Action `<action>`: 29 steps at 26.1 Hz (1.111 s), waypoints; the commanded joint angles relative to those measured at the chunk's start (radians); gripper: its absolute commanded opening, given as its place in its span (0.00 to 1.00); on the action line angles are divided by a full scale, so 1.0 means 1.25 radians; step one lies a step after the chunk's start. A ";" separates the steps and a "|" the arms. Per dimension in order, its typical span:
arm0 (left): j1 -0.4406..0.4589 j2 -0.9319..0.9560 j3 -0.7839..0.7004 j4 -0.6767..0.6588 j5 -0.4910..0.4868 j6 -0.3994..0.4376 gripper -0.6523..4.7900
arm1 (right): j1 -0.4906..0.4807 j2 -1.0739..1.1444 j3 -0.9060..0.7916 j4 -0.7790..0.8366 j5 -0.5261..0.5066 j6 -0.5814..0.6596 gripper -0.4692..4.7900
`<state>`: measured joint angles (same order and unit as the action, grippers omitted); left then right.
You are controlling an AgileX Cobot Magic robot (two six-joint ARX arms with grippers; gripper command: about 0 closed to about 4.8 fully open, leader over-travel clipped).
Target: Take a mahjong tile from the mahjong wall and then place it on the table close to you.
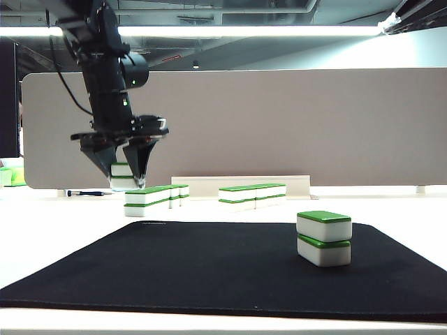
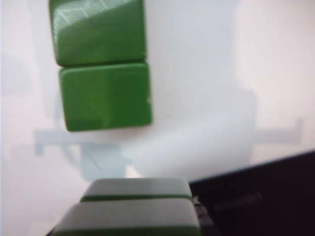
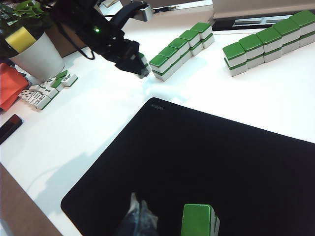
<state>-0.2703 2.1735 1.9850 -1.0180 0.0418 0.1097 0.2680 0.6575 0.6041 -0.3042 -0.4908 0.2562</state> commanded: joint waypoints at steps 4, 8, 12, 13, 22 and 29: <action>-0.042 -0.056 0.006 -0.060 0.003 0.125 0.51 | 0.001 -0.002 0.002 0.011 0.000 -0.002 0.09; -0.074 -0.072 0.006 -0.106 0.003 0.190 0.51 | 0.001 -0.002 0.002 0.013 0.002 -0.002 0.09; -0.118 -0.075 0.006 -0.182 0.005 0.273 0.51 | 0.001 -0.002 0.002 0.013 0.001 -0.002 0.09; -0.129 -0.075 0.006 -0.189 0.010 0.282 0.51 | 0.001 -0.002 0.002 0.013 0.001 -0.002 0.09; -0.221 -0.074 0.005 -0.192 0.115 0.334 0.51 | 0.001 -0.002 0.002 0.013 0.000 -0.002 0.09; -0.265 -0.070 0.003 -0.187 0.126 0.352 0.51 | 0.001 -0.002 0.002 0.013 0.000 -0.002 0.09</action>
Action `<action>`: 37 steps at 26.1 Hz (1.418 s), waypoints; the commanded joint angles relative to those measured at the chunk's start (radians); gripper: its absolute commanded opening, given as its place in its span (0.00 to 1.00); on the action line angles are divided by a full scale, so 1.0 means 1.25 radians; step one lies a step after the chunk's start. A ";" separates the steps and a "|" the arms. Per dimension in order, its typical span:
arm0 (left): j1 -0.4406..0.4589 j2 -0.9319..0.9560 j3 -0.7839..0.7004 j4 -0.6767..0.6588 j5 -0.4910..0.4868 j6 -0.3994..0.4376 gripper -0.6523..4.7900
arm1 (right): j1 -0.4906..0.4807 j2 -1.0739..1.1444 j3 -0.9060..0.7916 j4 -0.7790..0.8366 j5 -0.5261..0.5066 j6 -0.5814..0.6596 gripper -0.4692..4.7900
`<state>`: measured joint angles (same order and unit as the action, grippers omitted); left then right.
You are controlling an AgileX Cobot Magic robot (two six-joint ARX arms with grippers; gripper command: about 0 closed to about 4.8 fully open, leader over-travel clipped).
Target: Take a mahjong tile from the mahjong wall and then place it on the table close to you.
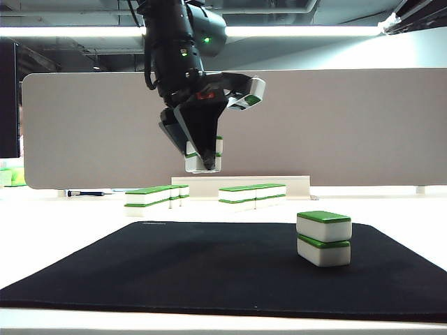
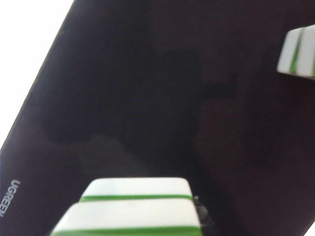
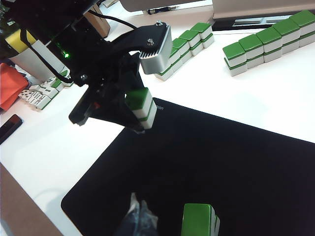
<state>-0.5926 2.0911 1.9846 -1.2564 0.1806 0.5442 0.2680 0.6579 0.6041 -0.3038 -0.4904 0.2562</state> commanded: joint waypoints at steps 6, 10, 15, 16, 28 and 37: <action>-0.046 0.001 -0.011 -0.023 0.019 0.004 0.51 | 0.001 -0.002 0.002 0.013 0.002 -0.002 0.09; -0.050 -0.018 -0.010 -0.049 0.017 0.001 0.51 | 0.001 -0.002 0.002 0.012 0.001 -0.002 0.09; -0.049 -0.064 -0.009 -0.100 0.017 0.001 0.51 | 0.001 -0.002 0.002 0.013 0.002 -0.002 0.09; -0.048 -0.087 -0.009 -0.099 0.017 0.001 0.51 | 0.001 -0.002 0.002 0.013 0.002 -0.002 0.09; -0.008 -0.340 -0.009 -0.116 -0.008 -0.026 0.51 | 0.001 -0.002 0.002 0.013 0.002 -0.002 0.09; 0.035 -0.453 -0.009 -0.129 -0.025 -0.051 0.51 | 0.001 -0.002 0.002 0.013 0.002 -0.002 0.09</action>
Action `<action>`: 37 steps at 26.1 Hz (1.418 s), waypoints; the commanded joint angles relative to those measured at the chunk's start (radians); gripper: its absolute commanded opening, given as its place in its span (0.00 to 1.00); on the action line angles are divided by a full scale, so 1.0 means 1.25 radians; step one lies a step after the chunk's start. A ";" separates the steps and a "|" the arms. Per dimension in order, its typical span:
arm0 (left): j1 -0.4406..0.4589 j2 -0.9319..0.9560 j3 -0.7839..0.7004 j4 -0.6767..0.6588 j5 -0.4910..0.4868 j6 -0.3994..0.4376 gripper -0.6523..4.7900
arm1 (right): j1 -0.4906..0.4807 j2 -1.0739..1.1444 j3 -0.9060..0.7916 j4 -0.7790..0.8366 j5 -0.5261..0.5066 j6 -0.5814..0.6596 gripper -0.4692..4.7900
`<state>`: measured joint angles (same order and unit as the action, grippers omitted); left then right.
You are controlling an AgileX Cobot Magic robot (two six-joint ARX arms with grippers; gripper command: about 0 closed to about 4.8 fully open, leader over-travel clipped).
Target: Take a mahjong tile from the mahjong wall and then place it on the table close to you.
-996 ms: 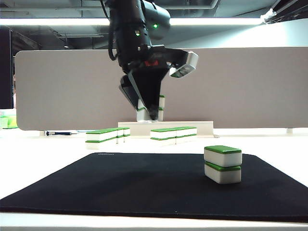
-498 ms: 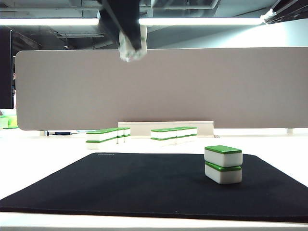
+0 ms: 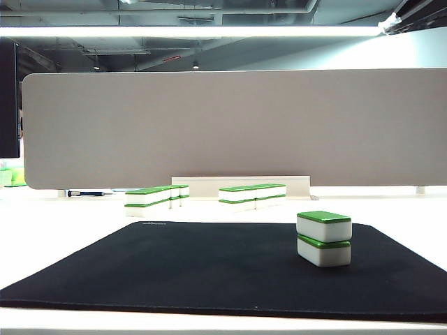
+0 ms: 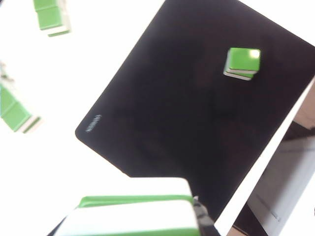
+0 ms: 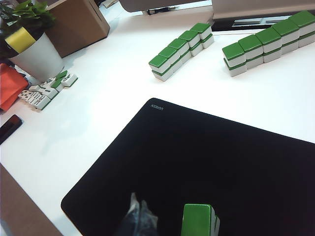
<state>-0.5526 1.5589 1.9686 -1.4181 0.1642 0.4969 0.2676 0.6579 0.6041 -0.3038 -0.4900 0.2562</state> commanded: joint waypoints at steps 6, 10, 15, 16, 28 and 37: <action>0.006 -0.087 0.003 0.028 -0.024 -0.027 0.51 | 0.001 -0.002 0.002 0.013 0.001 -0.002 0.09; 0.006 -0.094 0.003 0.100 -0.024 -0.045 0.51 | 0.001 -0.002 0.002 0.013 0.001 -0.002 0.09; 0.006 -0.092 0.002 0.173 -0.027 -0.056 0.49 | 0.001 -0.002 0.002 0.012 0.001 -0.002 0.09; 0.006 -0.092 0.002 0.176 -0.027 -0.057 0.49 | 0.001 -0.002 0.002 0.012 0.001 -0.002 0.09; 0.031 -0.090 -0.161 0.278 -0.034 -0.057 0.44 | 0.001 -0.002 0.002 0.013 0.001 -0.002 0.09; 0.031 -0.091 -0.317 0.402 0.034 -0.069 0.44 | 0.001 -0.002 0.002 0.013 0.002 -0.002 0.09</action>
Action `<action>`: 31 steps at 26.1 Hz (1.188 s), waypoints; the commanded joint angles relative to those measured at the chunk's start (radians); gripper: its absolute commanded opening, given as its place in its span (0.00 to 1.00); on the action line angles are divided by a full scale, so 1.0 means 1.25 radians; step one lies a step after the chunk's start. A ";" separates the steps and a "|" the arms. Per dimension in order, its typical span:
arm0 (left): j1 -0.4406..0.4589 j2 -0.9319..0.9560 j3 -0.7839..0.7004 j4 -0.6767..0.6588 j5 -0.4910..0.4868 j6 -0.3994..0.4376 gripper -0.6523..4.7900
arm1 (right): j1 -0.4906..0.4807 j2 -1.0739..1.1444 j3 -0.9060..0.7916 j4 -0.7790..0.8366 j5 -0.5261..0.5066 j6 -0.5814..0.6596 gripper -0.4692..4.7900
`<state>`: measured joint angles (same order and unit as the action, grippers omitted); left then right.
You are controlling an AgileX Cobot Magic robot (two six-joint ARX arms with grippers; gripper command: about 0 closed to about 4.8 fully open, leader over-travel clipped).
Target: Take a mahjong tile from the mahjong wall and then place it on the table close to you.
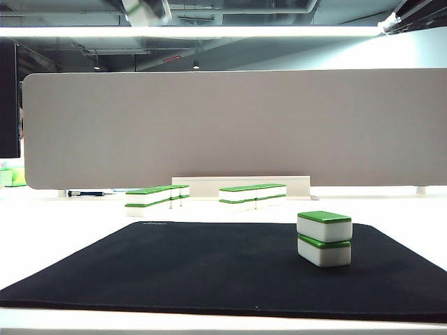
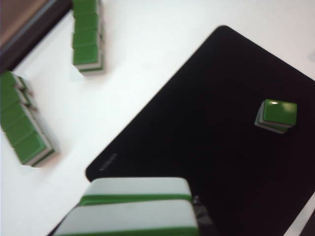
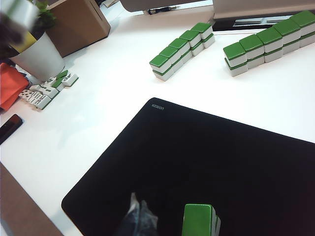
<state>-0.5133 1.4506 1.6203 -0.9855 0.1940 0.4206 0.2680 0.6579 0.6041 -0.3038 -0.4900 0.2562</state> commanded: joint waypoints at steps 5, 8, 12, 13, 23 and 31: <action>0.000 -0.004 -0.164 0.155 0.057 -0.009 0.44 | 0.001 -0.002 0.002 0.013 0.002 -0.002 0.09; 0.000 -0.004 -0.212 0.200 0.067 -0.012 0.44 | 0.001 -0.002 0.002 0.013 0.002 -0.002 0.09; -0.001 -0.003 -0.278 0.251 0.114 -0.020 0.44 | 0.001 -0.002 0.002 0.013 0.002 -0.002 0.09; -0.001 -0.003 -0.289 0.263 0.125 -0.028 0.44 | 0.001 -0.002 0.002 0.013 0.001 -0.002 0.09; -0.015 0.017 -0.328 0.294 0.123 -0.052 0.44 | 0.001 -0.002 0.002 0.012 0.001 -0.002 0.09; -0.133 0.047 -0.327 0.260 -0.016 -0.046 0.44 | 0.001 -0.002 0.002 0.012 0.001 -0.002 0.09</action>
<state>-0.6617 1.5047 1.2068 -0.6693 0.1978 0.3622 0.2680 0.6575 0.6041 -0.3042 -0.4900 0.2562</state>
